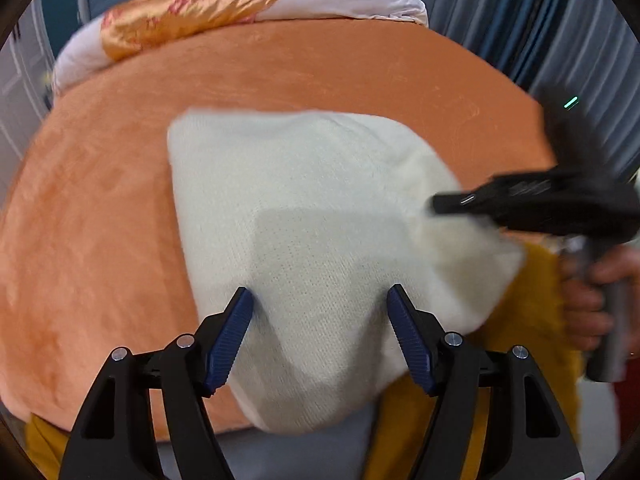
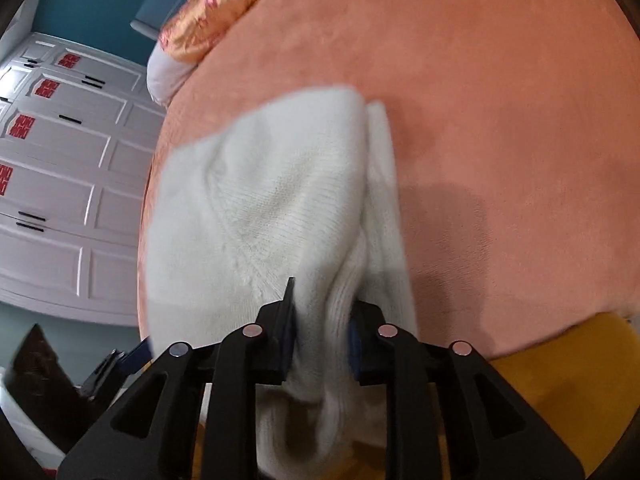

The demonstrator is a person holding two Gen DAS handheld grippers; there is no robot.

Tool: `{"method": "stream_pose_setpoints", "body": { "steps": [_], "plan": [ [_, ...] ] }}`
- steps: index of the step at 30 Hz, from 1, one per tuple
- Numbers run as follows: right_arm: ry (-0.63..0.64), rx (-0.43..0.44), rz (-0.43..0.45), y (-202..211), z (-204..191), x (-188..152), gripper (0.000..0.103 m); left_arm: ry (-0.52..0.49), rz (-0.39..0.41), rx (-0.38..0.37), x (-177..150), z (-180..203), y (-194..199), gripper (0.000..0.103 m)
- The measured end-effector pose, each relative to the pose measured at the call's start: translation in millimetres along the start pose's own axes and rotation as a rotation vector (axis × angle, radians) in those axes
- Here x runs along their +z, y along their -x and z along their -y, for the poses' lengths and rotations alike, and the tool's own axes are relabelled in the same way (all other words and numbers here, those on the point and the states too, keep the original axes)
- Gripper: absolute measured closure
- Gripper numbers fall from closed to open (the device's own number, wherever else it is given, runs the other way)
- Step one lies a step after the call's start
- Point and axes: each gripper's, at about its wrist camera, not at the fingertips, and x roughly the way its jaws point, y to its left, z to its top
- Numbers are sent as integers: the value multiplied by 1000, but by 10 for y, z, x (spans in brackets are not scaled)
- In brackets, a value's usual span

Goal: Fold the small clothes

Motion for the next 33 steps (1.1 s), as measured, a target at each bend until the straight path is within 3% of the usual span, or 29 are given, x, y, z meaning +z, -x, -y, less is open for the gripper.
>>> {"method": "stream_pose_setpoints", "body": {
  "steps": [2,4,7,9,10,11,12,15,17,20,22,26,29,33],
  "plan": [
    [35,-21,37,189,-64,-64,76,-10,-10,13,9,20,-11,36],
    [69,15,54,358,-131,-167,62,-7,-14,16,25,20,6,35],
    [150,22,-3,379,-219,-333,58,33,1,-4,79,14,52,35],
    [216,-40,-39,258,-226,-503,58,45,-8,4,109,11,16,35],
    [230,-69,-42,191,-212,-558,66,41,-17,20,113,18,-15,35],
    [233,-91,-48,125,-218,-600,80,31,-22,37,111,36,-31,35],
    [213,-62,-40,167,-196,-617,90,19,-27,49,110,60,-38,35],
    [197,1,79,555,-238,-590,92,-2,-34,75,87,78,-38,35],
    [156,24,100,677,-134,-595,92,15,-36,48,67,61,-46,32],
    [129,-101,-41,199,164,-675,92,-1,-70,39,43,129,-150,34],
    [98,-114,-91,46,220,-716,92,-44,-79,68,29,217,-214,32],
    [129,-97,-26,366,31,-567,86,-56,-73,89,47,218,-206,32],
    [121,-63,74,576,-16,-308,71,-1,-68,59,89,137,-184,32],
    [103,-64,86,317,10,137,63,11,-68,67,150,144,-217,32]
  ]
}}
